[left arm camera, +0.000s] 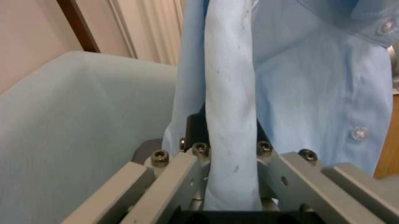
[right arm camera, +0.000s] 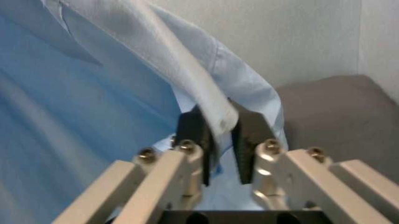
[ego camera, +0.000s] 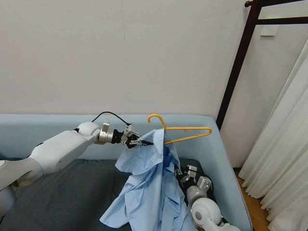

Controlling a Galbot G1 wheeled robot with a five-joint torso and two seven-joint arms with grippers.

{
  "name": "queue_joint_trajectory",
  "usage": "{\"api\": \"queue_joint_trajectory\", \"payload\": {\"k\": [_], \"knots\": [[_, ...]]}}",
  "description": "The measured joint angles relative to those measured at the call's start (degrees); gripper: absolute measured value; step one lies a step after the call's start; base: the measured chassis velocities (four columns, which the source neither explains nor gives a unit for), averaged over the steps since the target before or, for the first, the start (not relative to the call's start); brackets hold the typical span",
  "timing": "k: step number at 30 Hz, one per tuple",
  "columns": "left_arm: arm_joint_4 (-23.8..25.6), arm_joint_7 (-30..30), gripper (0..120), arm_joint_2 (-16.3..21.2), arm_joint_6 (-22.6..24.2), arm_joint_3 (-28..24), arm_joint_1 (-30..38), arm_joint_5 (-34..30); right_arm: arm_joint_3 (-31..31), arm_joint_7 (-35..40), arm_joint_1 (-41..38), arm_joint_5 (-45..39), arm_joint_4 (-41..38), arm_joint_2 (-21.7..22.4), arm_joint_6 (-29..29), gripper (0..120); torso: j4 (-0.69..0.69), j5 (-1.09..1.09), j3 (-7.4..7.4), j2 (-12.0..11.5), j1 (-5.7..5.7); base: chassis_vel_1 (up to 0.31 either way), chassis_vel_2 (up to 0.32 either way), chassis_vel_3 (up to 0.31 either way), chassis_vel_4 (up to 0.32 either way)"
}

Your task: Pick up the clothes from the sofa and hang them on the clothes hanger.

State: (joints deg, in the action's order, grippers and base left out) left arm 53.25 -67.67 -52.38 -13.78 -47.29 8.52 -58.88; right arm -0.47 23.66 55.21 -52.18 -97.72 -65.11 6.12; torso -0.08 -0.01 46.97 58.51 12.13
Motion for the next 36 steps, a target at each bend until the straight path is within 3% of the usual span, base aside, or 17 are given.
{"api": "queue_joint_trajectory", "payload": {"k": [3,11,16,25,36], "knots": [[0.0,-0.1,2,0.4,-0.2,0.1,-0.2,0.2,0.1,-0.7,0.0,0.1,-0.7,1.5,0.0,0,0.03,0.01,0.00,0.0,0.00,0.000,0.000,0.000,0.000],[-0.4,-1.1,2,0.8,-1.5,0.3,-0.2,0.8,0.7,-2.4,-0.4,-0.8,-1.9,5.5,-0.1,0,0.01,0.01,0.00,0.0,0.00,0.000,0.000,0.000,0.000],[-0.8,1.5,2,0.7,-5.5,1.1,-0.9,2.2,1.6,-6.4,-0.7,-2.5,-3.6,9.9,1.8,0,0.02,0.00,0.00,0.0,0.00,0.000,0.000,0.000,0.000],[-2.1,2.8,2,1.4,-13.9,2.5,-2.2,5.6,0.9,-10.4,-5.0,-5.5,-6.2,22.3,3.5,0,0.01,0.00,0.00,0.0,0.00,0.000,0.000,0.000,0.000],[-2.8,0.2,2,2.3,-17.7,3.6,-1.6,9.7,-2.6,-10.9,-10.8,-7.1,-7.9,26.8,3.8,0,0.01,0.01,0.00,0.0,0.00,0.000,0.000,0.000,0.000]]}}
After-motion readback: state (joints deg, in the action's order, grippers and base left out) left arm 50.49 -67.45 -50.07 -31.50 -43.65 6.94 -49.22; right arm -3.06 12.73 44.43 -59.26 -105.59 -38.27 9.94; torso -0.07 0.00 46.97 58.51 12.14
